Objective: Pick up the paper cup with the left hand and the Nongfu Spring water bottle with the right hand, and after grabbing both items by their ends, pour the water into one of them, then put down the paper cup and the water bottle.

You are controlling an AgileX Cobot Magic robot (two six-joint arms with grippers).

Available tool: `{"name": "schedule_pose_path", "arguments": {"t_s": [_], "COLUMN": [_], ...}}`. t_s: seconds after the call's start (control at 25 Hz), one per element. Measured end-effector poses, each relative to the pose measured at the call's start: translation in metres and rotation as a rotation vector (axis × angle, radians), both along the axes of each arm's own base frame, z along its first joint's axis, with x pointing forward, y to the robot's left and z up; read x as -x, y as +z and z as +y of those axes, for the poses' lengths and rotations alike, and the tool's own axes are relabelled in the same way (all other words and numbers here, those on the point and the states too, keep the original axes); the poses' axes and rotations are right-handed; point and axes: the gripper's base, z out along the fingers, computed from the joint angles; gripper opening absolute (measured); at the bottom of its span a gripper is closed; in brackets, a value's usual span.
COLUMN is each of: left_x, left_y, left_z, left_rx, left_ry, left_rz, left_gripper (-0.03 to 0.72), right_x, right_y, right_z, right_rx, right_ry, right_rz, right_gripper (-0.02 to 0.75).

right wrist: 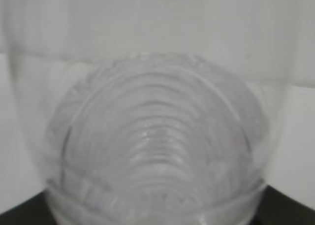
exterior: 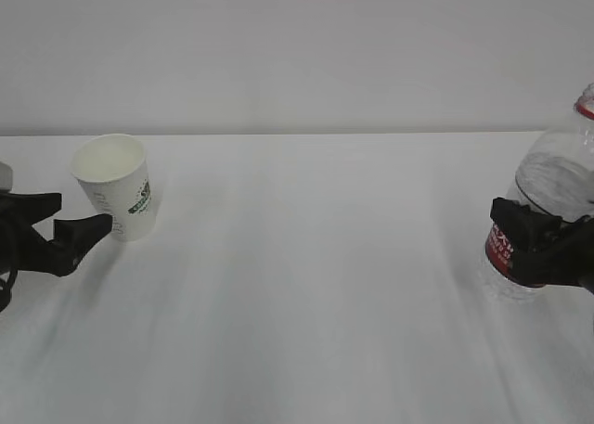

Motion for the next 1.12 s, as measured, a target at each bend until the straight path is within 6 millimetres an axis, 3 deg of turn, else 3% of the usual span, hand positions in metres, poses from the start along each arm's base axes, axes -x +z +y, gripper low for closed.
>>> {"name": "schedule_pose_path", "arguments": {"t_s": [0.28, 0.72, 1.12], "left_x": [-0.001, -0.005, -0.018], "left_y": [-0.011, -0.013, -0.01], "left_z": [-0.001, 0.001, -0.014], "left_rx": [0.047, 0.063, 0.051], "left_ry": [0.004, 0.037, 0.023], "left_rz": [-0.016, -0.032, -0.031], "left_gripper": [0.68, 0.683, 0.683], "right_x": [0.0, 0.0, 0.0], "right_y": [0.001, 0.001, 0.001], "right_z": [0.0, 0.0, 0.0], "right_rx": [-0.003, -0.004, -0.005], "right_ry": [0.001, -0.001, -0.001], "right_rz": [-0.011, -0.013, -0.014], "right_gripper": [0.421, 0.421, 0.421]}}
